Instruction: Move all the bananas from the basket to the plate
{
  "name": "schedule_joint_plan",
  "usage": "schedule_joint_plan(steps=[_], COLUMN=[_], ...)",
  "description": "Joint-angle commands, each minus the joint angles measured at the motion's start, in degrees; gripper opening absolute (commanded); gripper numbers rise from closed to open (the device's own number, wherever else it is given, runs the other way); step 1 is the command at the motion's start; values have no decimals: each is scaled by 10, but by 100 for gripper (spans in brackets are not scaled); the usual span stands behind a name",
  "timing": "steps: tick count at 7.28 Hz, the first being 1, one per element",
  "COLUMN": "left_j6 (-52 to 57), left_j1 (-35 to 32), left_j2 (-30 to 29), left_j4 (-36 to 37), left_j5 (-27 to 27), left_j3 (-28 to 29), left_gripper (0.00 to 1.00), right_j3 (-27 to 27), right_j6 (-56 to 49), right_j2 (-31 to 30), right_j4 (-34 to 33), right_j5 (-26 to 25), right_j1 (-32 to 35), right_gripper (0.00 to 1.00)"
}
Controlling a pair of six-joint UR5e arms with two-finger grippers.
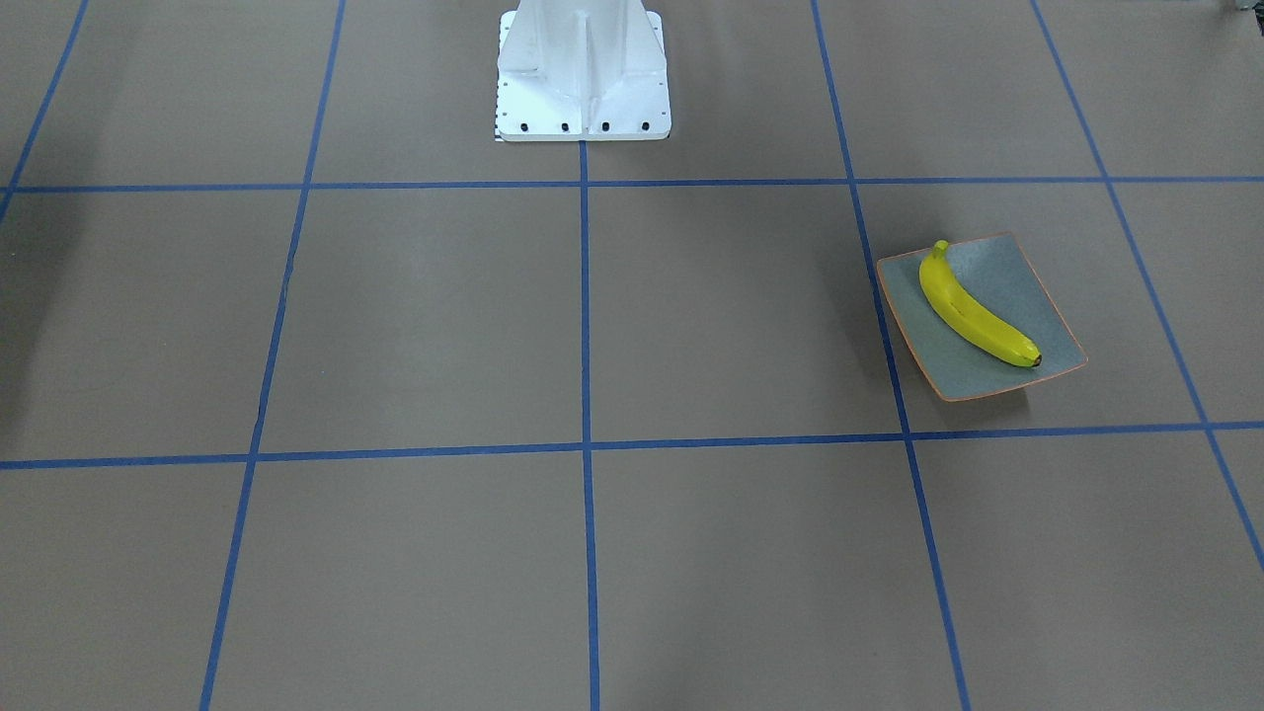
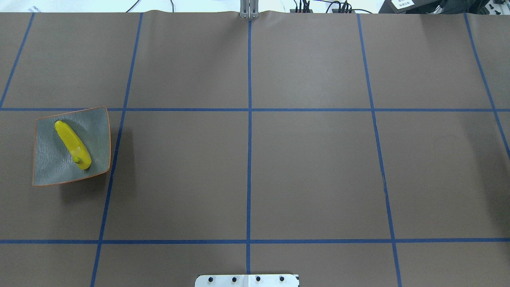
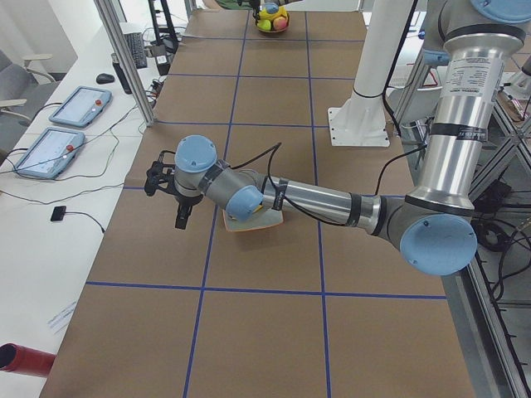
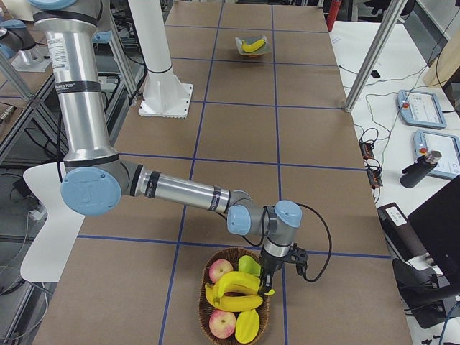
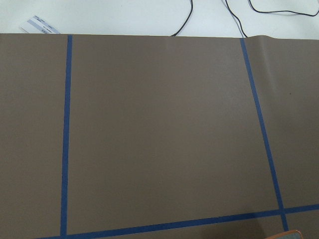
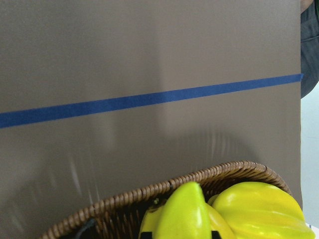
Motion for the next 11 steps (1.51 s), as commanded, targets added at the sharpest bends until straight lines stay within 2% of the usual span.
schedule_joint_plan(steps=[1,2,5,6,7,8,9,11], left_j6=[-1,-1,-1,-1,-7,-8,-31,-179], left_j1=[0,0,1,1,8,23,54,116], left_j2=[-6,-7,-7,-7,-9,-17,-29,-72], left_j4=[1,1,1,1,0,1,2,-2], left_j5=[0,0,0,0,-1,-2,-3,-4], left_j3=[5,7,10,10,14,19,23,8], left_gripper=[100,100,100,100,100,100,100,100], right_j3=[5,13,87,119,122,127,138,202], right_j6=[-5,-7,-105,-105,-97,-94,-81,76], right_j2=[6,6,10,26,81,149,197,238], right_j4=[-3,-6,-112,-138,-187,-261,-313,-326], right_j5=[0,1,5,34,109,150,158,158], right_j1=[0,17,96,98,96,84,49,-56], right_gripper=[0,0,0,0,0,0,0,0])
